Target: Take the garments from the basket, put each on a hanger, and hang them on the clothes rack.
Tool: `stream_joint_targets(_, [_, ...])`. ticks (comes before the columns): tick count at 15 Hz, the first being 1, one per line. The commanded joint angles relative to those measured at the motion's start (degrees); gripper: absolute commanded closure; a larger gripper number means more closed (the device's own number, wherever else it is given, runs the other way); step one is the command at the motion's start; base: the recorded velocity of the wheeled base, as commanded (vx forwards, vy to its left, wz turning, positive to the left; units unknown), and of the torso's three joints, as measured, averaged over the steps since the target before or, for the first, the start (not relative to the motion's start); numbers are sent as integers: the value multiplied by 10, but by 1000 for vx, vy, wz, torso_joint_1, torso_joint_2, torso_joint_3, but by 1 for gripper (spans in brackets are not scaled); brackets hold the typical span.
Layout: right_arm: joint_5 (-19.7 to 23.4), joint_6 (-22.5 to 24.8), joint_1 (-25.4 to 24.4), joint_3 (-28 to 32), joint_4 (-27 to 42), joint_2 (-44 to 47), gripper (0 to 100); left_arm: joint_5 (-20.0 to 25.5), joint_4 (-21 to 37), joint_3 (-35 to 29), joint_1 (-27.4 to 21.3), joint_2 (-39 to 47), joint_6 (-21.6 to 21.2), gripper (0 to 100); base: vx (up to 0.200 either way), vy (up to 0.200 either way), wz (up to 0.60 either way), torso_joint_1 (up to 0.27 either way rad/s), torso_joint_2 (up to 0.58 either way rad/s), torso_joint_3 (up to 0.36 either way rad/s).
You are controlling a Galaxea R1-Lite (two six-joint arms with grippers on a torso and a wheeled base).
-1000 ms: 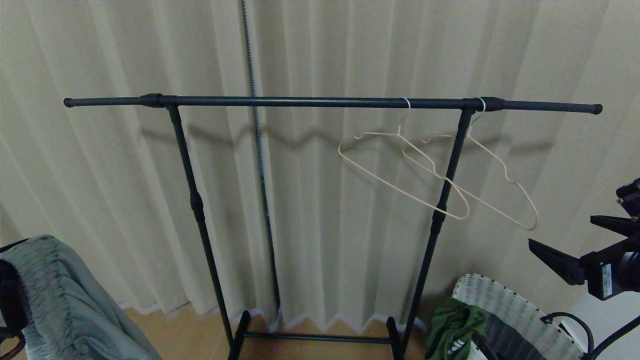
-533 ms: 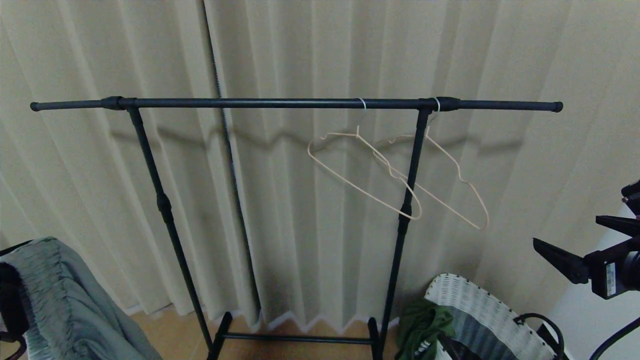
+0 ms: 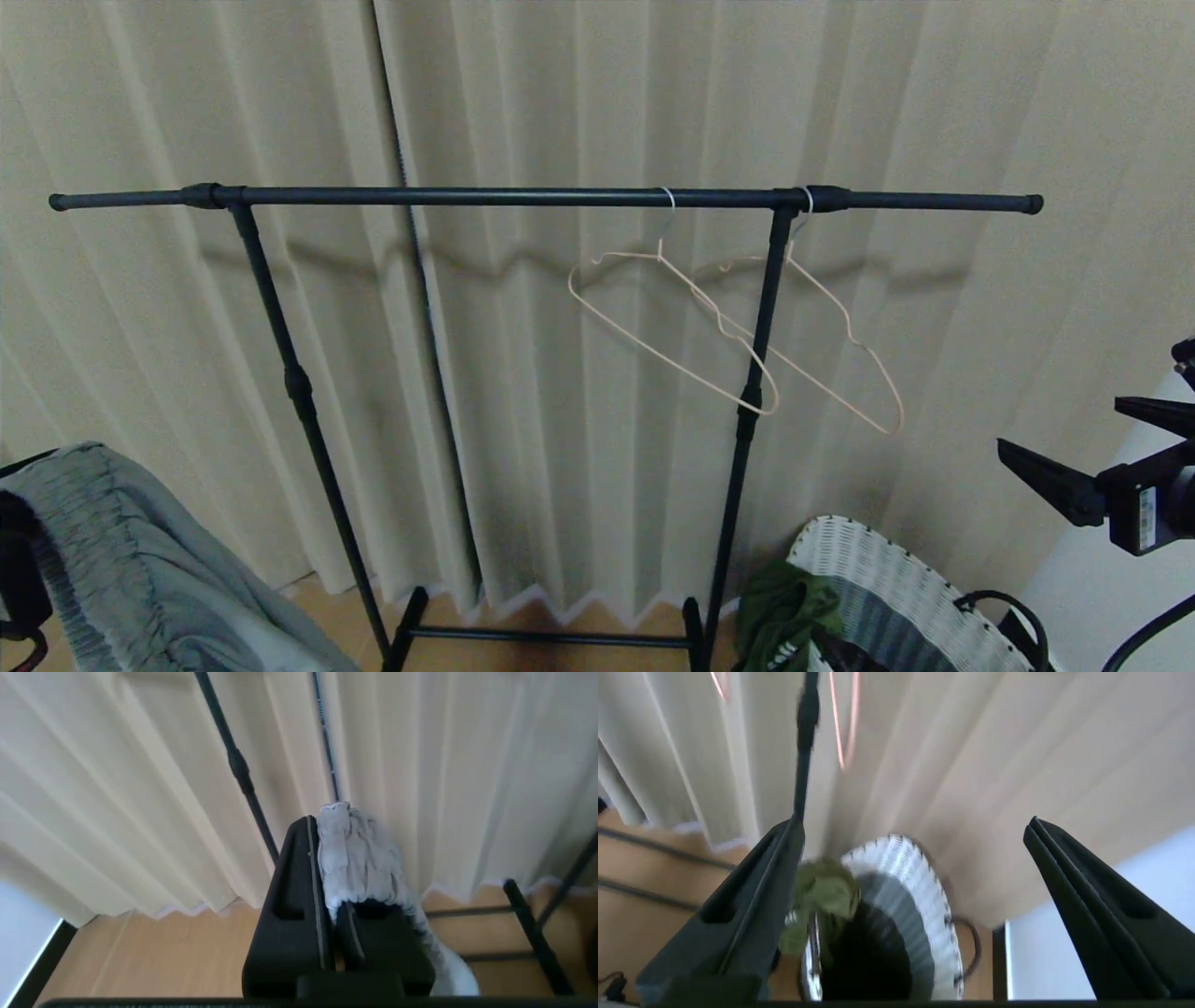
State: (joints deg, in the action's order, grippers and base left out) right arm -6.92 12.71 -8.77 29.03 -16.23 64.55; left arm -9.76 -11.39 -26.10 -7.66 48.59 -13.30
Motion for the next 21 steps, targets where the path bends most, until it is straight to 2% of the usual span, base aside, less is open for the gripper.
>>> stream_joint_targets(1, [2, 0, 0, 2, 0, 1, 0, 0, 0, 1, 0, 0, 0, 100, 200, 0, 0, 7, 7, -2])
stream_joint_targets(8, [14, -1, 0, 4, -13, 14, 0, 0, 0, 2, 0, 1, 0, 100, 200, 0, 0, 6, 2, 2])
stream_joint_targets(12, [84, -3, 0, 16, -12, 11, 0, -2, -1, 17, 0, -2, 0, 100, 50, 0, 0, 2, 1, 1])
stream_joint_targets(14, [107, -4, 0, 59, -2, 33, 0, -1, -8, 36, 0, -16, 1, 100, 0, 0, 0, 0, 0, 0])
stream_joint_targets(17, [106, -3, 0, 126, 14, 116, 0, -2, -54, 69, 1, -23, 2, 100, 0, 0, 0, 0, 0, 0])
stream_joint_targets(19, [106, -4, -1, 197, 101, 159, 0, -2, -72, 81, 2, -24, 2, 100, 0, 0, 0, 0, 0, 0])
stream_joint_targets(21, [106, -4, -3, 241, 175, 170, 0, -2, -72, 84, 3, -32, 3, 100, 0, 0, 0, 0, 0, 0])
